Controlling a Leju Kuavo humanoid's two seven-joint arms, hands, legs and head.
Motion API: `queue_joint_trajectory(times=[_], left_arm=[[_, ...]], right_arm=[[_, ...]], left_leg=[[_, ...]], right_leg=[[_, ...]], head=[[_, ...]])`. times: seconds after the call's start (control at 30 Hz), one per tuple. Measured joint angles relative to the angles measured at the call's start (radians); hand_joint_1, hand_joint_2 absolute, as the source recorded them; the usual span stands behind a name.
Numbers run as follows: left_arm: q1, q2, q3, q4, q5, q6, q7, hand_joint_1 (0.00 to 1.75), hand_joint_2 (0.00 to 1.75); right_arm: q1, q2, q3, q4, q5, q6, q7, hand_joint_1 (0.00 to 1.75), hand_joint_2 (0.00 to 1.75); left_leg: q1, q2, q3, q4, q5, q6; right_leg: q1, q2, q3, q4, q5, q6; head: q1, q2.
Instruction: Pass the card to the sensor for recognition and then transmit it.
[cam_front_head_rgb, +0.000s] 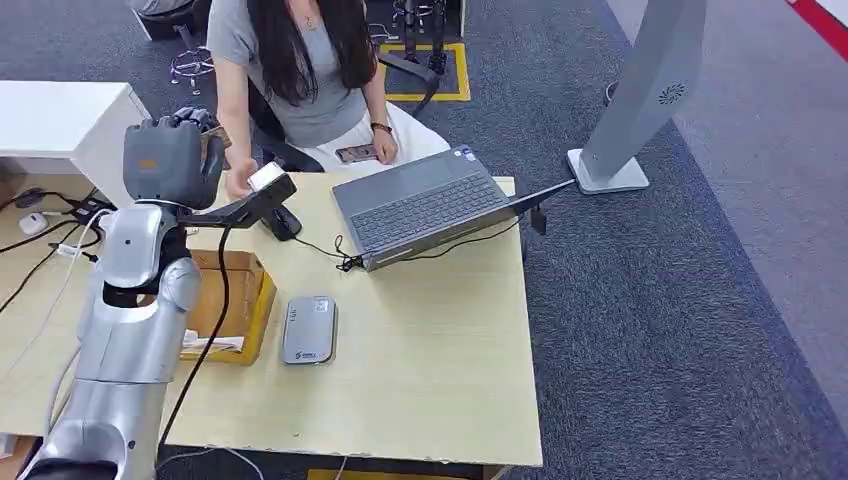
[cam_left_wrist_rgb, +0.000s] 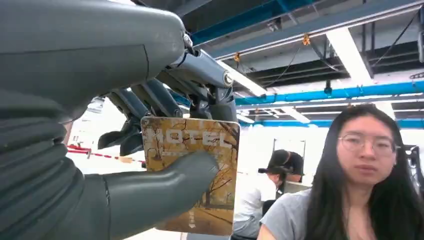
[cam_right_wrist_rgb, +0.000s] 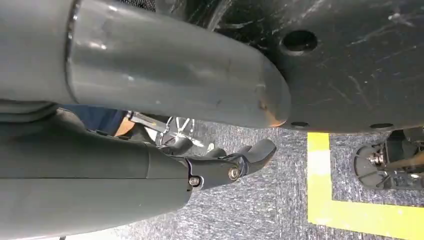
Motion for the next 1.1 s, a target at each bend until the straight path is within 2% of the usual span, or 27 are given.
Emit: queue_joint_trajectory(times=[0.73,0.77,0.83,0.9,0.93,1.1], left_arm=[[-0.034,-0.001,0.019,0.053,-0.016,0.002,0.005,1.75,1.75],[-0.047,-0.012,0.027,0.078,-0.047,-0.004,0.019,1.75,1.75],[-0.050,-0.028,0.033,0.084,-0.066,-0.018,0.021,1.75,1.75],[-0.052,-0.048,0.044,0.085,-0.077,-0.038,0.019,1.75,1.75],[-0.054,-0.060,0.054,0.085,-0.083,-0.050,0.015,0.00,1.75],[-0.053,-0.083,0.068,0.081,-0.072,-0.028,-0.029,0.00,1.75]], right_arm=[[-0.001,-0.003,0.025,0.000,-0.001,0.002,0.003,0.00,0.00],[-0.024,0.003,0.081,0.000,0.149,-0.172,0.059,0.00,0.00],[-0.050,0.019,0.150,0.000,0.217,-0.262,0.111,0.00,0.00],[-0.088,0.032,0.208,0.000,0.211,-0.286,0.152,0.00,0.00],[-0.102,0.040,0.249,0.000,0.189,-0.295,0.161,0.00,0.00],[-0.116,0.043,0.328,0.000,0.133,-0.301,0.168,0.00,0.00]], left_leg=[[0.000,0.000,0.000,0.000,0.000,0.000],[0.000,0.001,0.000,0.000,0.000,0.000],[0.000,0.001,0.000,0.000,0.000,0.000],[0.000,0.001,0.000,0.000,0.001,0.000],[0.000,0.001,0.000,0.000,0.001,0.001],[-0.001,0.000,-0.001,0.000,0.001,0.001]], right_leg=[[0.000,0.000,0.000,0.000,0.000,0.000],[0.000,0.001,-0.001,0.000,0.000,0.000],[0.000,0.001,0.000,0.000,0.000,0.000],[0.000,0.001,-0.001,0.000,0.001,-0.001],[0.000,0.001,-0.001,0.000,0.001,-0.001],[0.000,0.000,0.000,0.000,0.001,0.000]], head=[[0.000,0.000],[0.000,0.000],[0.001,0.000],[0.000,0.000],[0.000,0.000],[0.000,0.000]])
